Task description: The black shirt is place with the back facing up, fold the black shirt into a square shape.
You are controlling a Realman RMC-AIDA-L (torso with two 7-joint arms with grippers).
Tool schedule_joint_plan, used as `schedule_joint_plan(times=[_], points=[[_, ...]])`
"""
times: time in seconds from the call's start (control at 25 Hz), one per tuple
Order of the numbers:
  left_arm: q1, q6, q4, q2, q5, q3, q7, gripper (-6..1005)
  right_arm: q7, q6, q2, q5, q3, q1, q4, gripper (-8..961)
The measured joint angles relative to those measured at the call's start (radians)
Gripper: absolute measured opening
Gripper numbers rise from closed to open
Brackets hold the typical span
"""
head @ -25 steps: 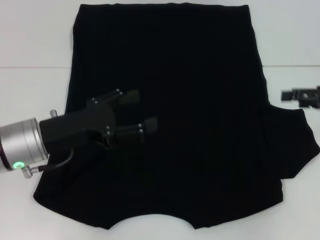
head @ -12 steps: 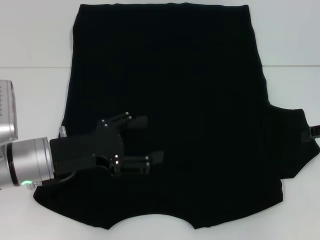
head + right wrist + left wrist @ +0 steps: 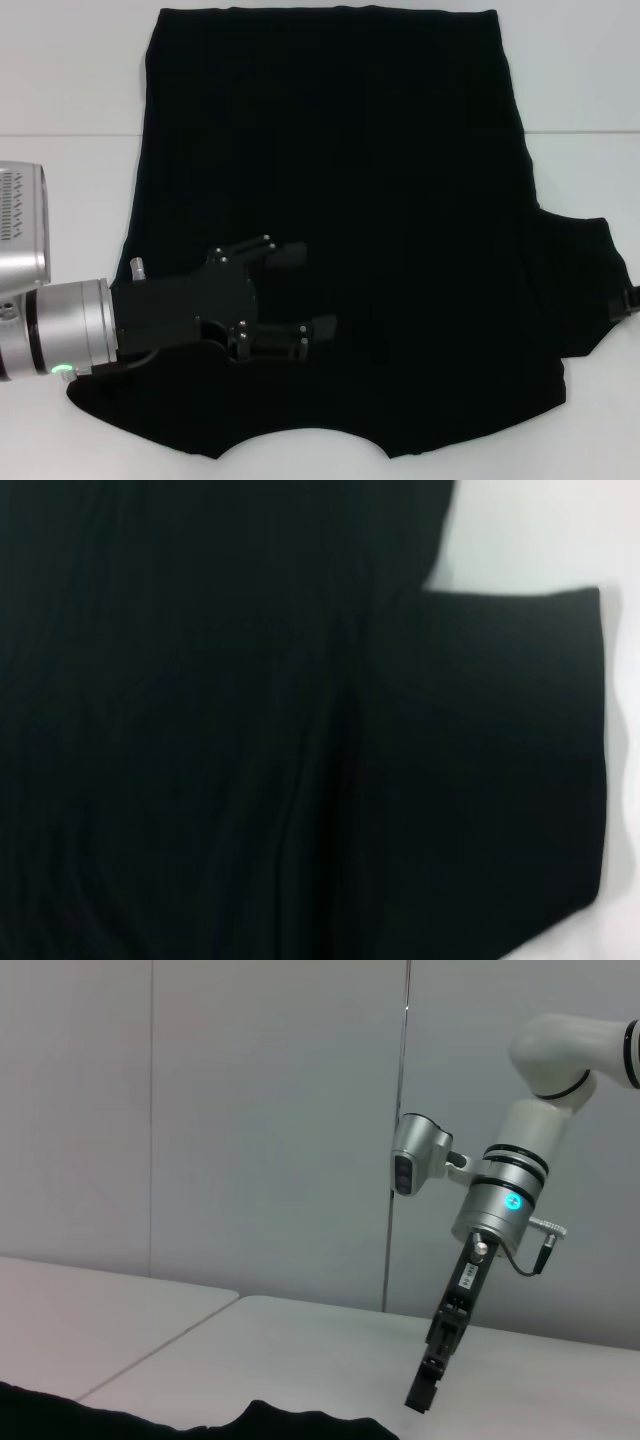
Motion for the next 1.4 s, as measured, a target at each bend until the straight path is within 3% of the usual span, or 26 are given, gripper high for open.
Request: schedule_joint_plan(times=[0.84,1.08,1.4], points=[[-0.012,-0.023,-0.004,0.003,0.000,0.001,0.004,937,0.004,0.112,0.020,-0.011,-0.004,0.035,0.102,882],[-0.012,-0.037,-0.001,0.006,-0.001,0.001,0.006,936,0.015,0.165,0.028,-0.009,-0.003,0.036,0.106,826],[-0.012,-0.039,0.000,0.009,-0.002,-0.007,0.006,936,0.015,0.189,0.046,-0.010,-0.005,0.038,0.096,464]])
